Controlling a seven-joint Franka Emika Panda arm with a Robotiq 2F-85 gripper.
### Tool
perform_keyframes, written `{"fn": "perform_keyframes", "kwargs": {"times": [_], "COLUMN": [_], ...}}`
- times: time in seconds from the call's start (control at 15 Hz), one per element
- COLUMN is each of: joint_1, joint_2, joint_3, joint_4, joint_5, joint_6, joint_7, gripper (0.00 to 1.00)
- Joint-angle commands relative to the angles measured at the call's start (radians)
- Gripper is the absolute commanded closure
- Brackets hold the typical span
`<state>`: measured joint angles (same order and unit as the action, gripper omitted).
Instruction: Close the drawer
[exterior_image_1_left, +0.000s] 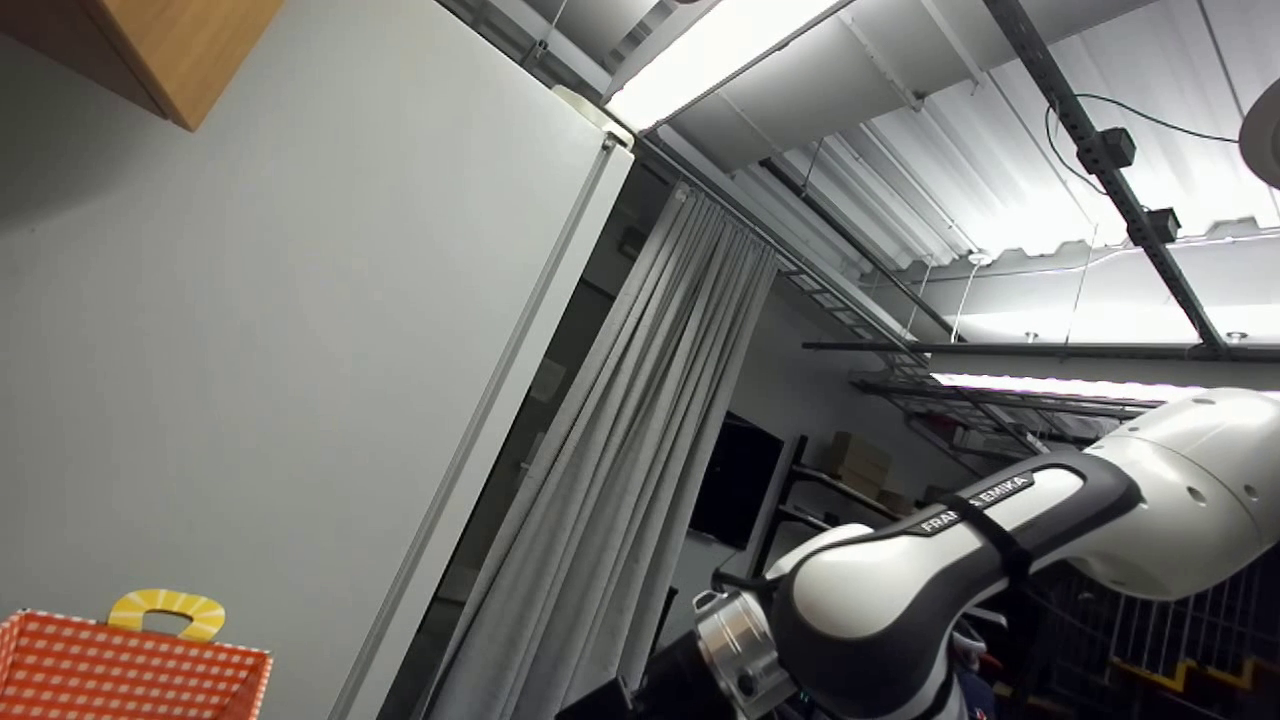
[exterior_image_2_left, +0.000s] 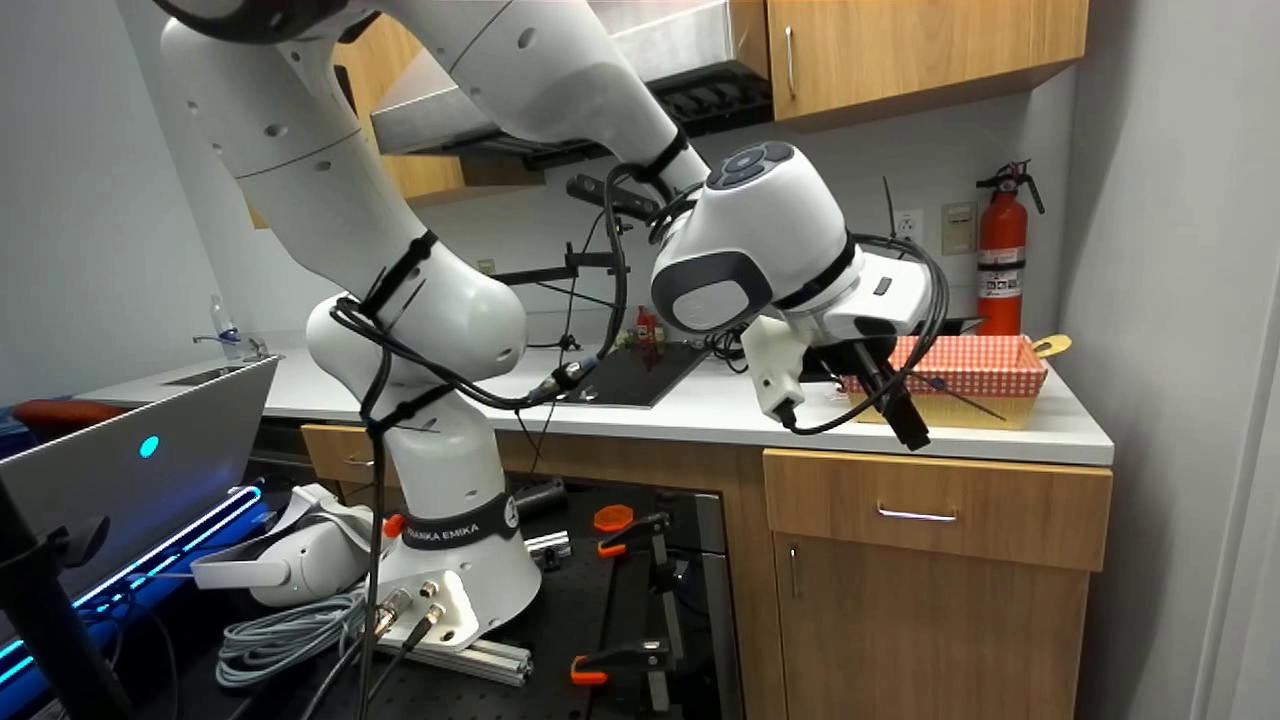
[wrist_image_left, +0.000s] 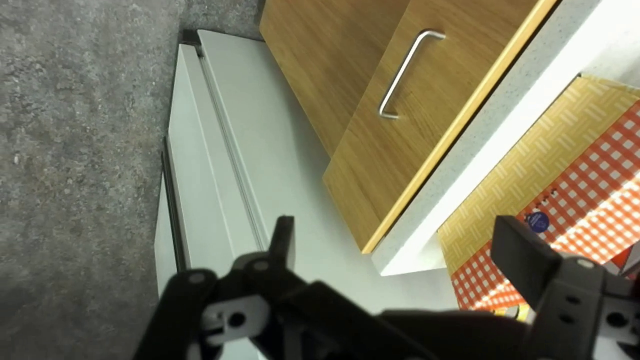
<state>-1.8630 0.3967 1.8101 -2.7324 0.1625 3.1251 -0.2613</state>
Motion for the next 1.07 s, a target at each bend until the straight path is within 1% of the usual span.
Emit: {"fn": "perform_keyframes", "kwargs": {"times": [0.0,0.27,0.47,0.53,0.67,1.0], "joint_1": [-0.119,-0.196,-0.236,-0.188,-0.204,-0.205], "joint_2": [0.028,0.038,0.046,0.021,0.024,0.026], "joint_3": [0.08,0.138,0.172,0.139,0.152,0.153], "joint_4": [-0.01,-0.016,-0.019,-0.01,-0.012,-0.013], "joint_5": [-0.048,-0.077,-0.084,-0.057,-0.057,-0.057], "joint_6": [-0.037,-0.063,-0.085,-0.058,-0.065,-0.065], "joint_7": [-0.026,-0.024,-0.019,-0.007,-0.007,-0.007], "gripper": [0.0,0.0,0.0,0.0,0.0,0.0]}}
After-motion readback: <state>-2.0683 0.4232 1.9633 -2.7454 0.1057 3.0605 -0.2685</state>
